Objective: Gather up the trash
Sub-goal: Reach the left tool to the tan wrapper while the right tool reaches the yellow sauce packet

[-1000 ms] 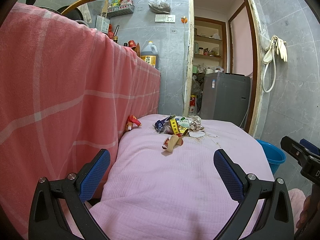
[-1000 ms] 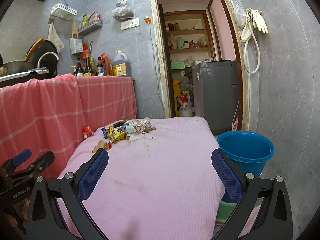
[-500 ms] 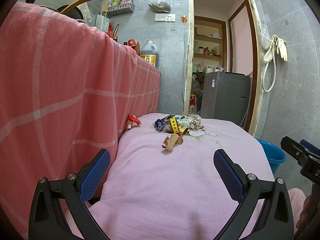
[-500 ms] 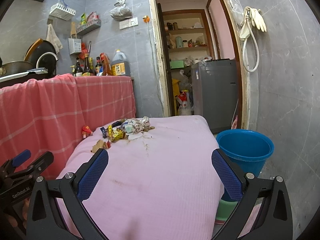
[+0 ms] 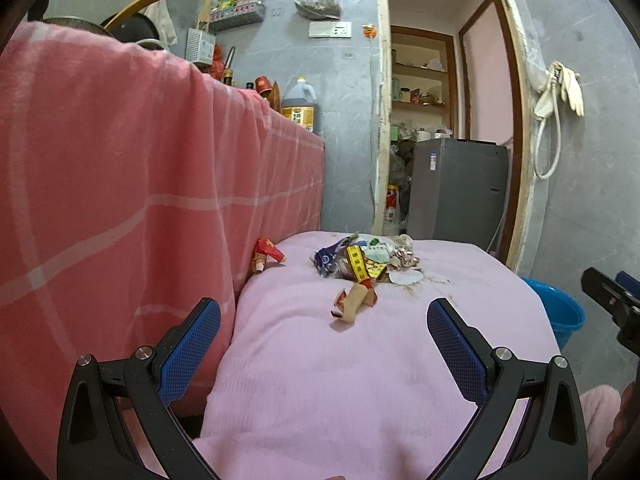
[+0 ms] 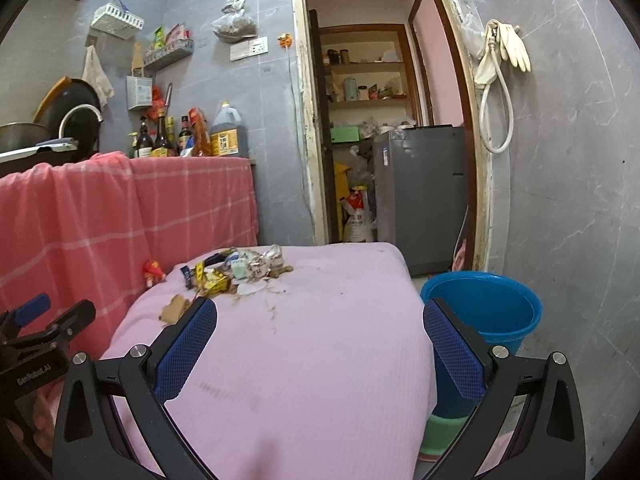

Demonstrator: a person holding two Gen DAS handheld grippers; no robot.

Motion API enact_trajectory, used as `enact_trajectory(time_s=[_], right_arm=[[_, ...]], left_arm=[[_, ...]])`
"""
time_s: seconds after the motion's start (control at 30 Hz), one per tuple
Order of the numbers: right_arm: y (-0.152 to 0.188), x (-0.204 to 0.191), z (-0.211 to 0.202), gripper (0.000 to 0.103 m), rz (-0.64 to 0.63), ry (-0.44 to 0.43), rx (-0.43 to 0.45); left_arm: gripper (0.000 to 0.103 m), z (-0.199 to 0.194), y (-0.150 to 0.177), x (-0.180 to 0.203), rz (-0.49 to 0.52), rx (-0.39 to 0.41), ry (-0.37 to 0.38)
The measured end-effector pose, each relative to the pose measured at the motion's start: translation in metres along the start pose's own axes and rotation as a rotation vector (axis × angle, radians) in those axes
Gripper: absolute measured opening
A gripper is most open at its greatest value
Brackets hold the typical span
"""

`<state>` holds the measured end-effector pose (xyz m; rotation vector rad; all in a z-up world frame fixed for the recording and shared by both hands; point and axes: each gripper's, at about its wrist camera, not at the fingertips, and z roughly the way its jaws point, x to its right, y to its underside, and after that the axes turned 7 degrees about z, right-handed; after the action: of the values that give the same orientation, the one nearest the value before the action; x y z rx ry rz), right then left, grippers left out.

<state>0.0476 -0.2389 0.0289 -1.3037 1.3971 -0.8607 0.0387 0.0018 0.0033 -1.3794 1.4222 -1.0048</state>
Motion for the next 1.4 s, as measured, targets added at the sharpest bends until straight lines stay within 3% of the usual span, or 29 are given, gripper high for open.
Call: enact_trajectory(time_s=[0.4,0.77,0.93,1.07,1.13,1.3,1.4], right_arm=[[-0.033,-0.004,0.042,0.103,-0.039,-0.099,0.011],[-0.035,-0.004,0.102,0.103,-0.039,-0.171,-0.069],[-0.03,0.0,0.126,0.103,-0.025,-0.216,-0.123],[-0.026,-0.002,0.148,0.103,-0.011,-0.266,-0.203],[-0.025,-0.005,0.158,0.101,-0.013,-0.281,-0.238],[-0.021,-0.009,0.184,0.095,-0.004,-0.299,-0.333],[-0.017,-0.011,0.199,0.093,0.008,-0.314,-0.396]], left_arm=[[0.101,0.033,-0.019,-0.007,-0.001,-0.017,0.005],[0.1,0.079,-0.017,0.005,0.044,-0.149,0.075],[0.086,0.107,-0.012,0.008,0.044,-0.252,0.132],[0.069,0.127,-0.01,-0.001,-0.021,-0.359,0.183],[0.064,0.133,-0.01,-0.007,-0.059,-0.386,0.19],[0.039,0.145,-0.009,-0.016,-0.108,-0.457,0.219],[0.024,0.147,-0.011,-0.019,-0.122,-0.457,0.231]])
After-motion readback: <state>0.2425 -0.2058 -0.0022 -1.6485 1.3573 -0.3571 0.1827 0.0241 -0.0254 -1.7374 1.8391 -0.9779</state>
